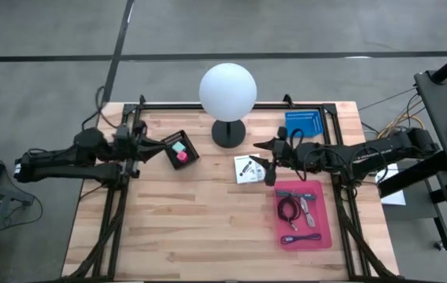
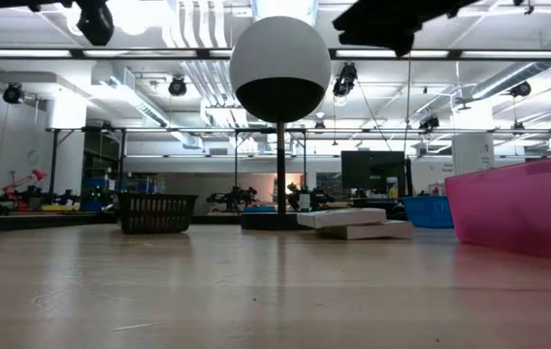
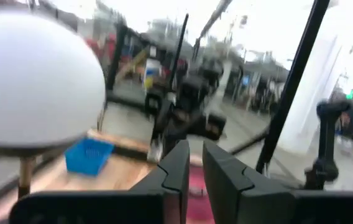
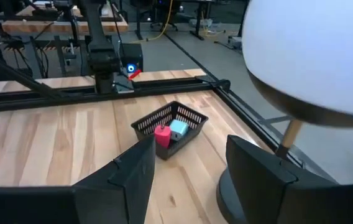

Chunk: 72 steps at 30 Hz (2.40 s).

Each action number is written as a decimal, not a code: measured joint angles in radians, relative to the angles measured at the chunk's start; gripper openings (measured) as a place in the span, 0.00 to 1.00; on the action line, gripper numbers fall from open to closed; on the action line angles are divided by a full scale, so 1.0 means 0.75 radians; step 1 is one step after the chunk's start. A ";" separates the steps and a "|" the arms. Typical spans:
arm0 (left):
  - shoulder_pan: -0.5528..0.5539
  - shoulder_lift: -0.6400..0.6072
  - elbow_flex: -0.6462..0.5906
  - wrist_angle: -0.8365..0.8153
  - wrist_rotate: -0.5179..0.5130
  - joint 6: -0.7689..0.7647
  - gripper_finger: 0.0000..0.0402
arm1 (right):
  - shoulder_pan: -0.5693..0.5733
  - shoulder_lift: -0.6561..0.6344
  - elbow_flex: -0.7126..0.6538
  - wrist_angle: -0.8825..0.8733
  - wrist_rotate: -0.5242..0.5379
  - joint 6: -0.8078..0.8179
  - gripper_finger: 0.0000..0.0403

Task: Pick and place items into bin
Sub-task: Put the white card reader box into the blue bin

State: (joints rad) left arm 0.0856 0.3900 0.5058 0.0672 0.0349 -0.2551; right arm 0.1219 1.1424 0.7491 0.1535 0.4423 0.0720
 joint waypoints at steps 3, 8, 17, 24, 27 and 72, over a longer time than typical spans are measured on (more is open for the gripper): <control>0.000 -0.076 -0.043 -0.006 -0.015 -0.002 0.07 | 0.000 0.078 0.076 -0.038 0.000 0.001 0.46; 0.000 -0.168 -0.087 0.007 -0.015 -0.004 0.07 | 0.014 0.231 0.251 -0.345 0.004 0.045 0.46; -0.001 -0.266 -0.141 -0.012 -0.013 -0.109 0.07 | 0.024 0.537 0.570 -0.751 0.004 0.109 0.47; -0.001 -0.278 -0.142 -0.007 -0.012 -0.106 0.07 | 0.024 0.736 0.697 -0.882 -0.008 0.168 0.61; -0.001 -0.277 -0.142 -0.009 -0.012 -0.106 0.07 | 0.024 0.804 0.715 -0.908 -0.013 0.215 0.70; 0.000 -0.288 -0.229 0.005 -0.013 -0.110 0.07 | 0.034 1.173 0.713 -0.966 0.100 -0.010 0.82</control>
State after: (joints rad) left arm 0.0854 0.1738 0.3340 0.0708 0.0254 -0.3374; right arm 0.1470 2.0224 1.2842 -0.5713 0.5172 0.0642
